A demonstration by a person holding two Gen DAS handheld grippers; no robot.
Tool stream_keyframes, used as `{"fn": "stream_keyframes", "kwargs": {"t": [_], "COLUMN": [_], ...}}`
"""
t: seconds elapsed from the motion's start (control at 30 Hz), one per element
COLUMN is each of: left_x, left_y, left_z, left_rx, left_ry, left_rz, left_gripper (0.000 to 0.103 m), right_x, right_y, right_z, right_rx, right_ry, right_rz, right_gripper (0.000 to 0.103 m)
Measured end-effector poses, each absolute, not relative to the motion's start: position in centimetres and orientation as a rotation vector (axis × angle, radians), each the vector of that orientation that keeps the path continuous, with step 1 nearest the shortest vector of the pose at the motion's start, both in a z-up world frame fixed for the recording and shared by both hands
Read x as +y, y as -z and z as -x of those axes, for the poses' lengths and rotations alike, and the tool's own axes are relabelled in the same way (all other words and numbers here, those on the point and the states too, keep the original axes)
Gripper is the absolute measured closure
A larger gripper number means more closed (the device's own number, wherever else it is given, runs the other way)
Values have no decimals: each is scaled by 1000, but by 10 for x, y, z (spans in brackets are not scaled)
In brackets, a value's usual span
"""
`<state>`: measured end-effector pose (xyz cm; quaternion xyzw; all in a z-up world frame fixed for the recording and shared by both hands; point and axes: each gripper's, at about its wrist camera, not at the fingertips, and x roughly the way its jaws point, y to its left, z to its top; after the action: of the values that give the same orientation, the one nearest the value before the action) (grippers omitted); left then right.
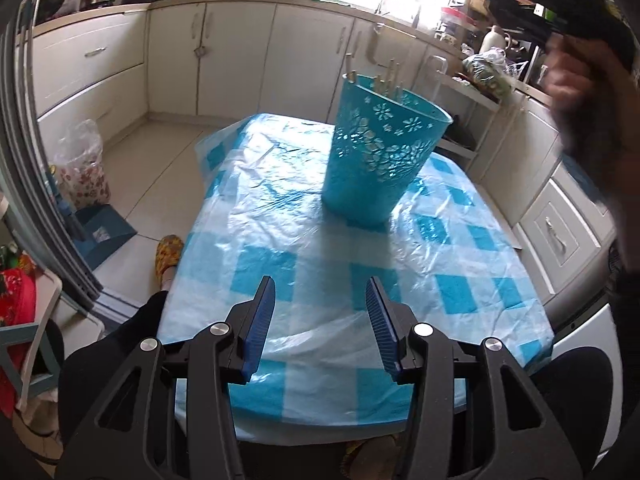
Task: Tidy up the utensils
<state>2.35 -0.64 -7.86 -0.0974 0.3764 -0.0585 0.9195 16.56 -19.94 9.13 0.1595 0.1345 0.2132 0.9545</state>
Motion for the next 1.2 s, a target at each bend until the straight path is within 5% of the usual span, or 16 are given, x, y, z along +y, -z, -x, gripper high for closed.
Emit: {"fn": "stream_keyframes", "kwargs": {"t": [0.47,0.6,0.67,0.73,0.9,1.2], "left_x": [-9,-16,-18,-21,-27,-24], "left_y": [68,57,49,40,19,-16], "left_z": [-40,-31,-25,-16,10,57], "left_rx": [781,768,753,734,681,648], "left_ry": [116,122,120,114,121,84], "left_rz": [230,216,213,201,184,165], "left_gripper": [53,43,36,25,8,8], "right_x": [-183,-198,-203,-211,-222,-218], "right_y": [11,-3,-8,-14,-29,-65], "right_z": [-177,-137,-118,-92,-20,68], "right_rx": [463,469,475,489,500,472], "right_ry": [-305,-326,-320,-297,-193,-80], "right_rz": [-126,-154,-168,-201,-239,-208], "right_gripper": [93,78,66,41,13,7]}}
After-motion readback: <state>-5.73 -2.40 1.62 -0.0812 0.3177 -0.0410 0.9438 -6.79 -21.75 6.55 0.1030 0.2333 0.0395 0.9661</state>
